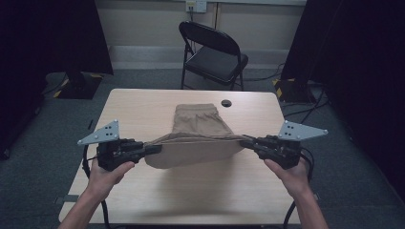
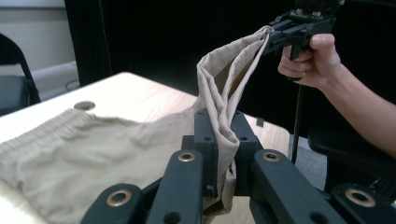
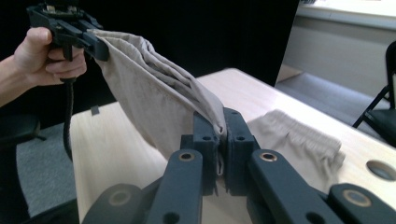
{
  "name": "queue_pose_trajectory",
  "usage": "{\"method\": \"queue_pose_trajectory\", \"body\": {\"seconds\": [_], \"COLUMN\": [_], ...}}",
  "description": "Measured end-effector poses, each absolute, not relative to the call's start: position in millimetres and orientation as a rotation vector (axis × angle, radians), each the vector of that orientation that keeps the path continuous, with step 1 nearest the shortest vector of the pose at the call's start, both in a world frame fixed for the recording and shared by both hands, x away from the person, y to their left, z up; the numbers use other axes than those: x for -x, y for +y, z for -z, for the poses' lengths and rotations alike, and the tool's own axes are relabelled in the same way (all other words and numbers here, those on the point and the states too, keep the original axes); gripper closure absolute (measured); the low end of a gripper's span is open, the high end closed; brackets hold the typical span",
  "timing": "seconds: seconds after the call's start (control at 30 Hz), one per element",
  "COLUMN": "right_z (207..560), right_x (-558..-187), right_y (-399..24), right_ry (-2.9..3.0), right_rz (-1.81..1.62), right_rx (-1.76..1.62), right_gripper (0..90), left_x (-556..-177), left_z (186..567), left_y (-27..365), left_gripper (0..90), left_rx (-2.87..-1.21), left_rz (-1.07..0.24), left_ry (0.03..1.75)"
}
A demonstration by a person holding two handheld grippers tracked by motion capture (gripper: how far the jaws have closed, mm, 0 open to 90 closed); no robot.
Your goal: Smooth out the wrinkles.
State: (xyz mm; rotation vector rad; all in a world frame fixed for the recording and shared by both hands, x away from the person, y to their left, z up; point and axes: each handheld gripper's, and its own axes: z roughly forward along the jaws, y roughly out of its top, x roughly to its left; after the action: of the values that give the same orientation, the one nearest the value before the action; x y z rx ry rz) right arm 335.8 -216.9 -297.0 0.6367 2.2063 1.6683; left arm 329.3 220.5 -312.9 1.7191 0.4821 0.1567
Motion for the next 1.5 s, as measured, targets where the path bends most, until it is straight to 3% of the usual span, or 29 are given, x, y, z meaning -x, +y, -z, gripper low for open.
{"method": "queue_pose_trajectory", "body": {"seconds": [1.17,1.5], "right_z": [208.3,216.2], "right_x": [-311.9,-316.6], "right_y": [-211.4,-205.8], "right_ry": [1.951,1.961], "right_rz": [-1.882,-1.926], "right_rx": [-0.417,-0.426], "right_gripper": [86.0,86.0], "left_x": [-301.5,-313.0], "left_z": [212.9,218.3], "left_y": [229.4,222.7], "left_gripper": [85.6,85.6], "left_rx": [-1.569,-1.599], "left_rz": [-0.299,-0.302], "left_ry": [0.320,0.352]}}
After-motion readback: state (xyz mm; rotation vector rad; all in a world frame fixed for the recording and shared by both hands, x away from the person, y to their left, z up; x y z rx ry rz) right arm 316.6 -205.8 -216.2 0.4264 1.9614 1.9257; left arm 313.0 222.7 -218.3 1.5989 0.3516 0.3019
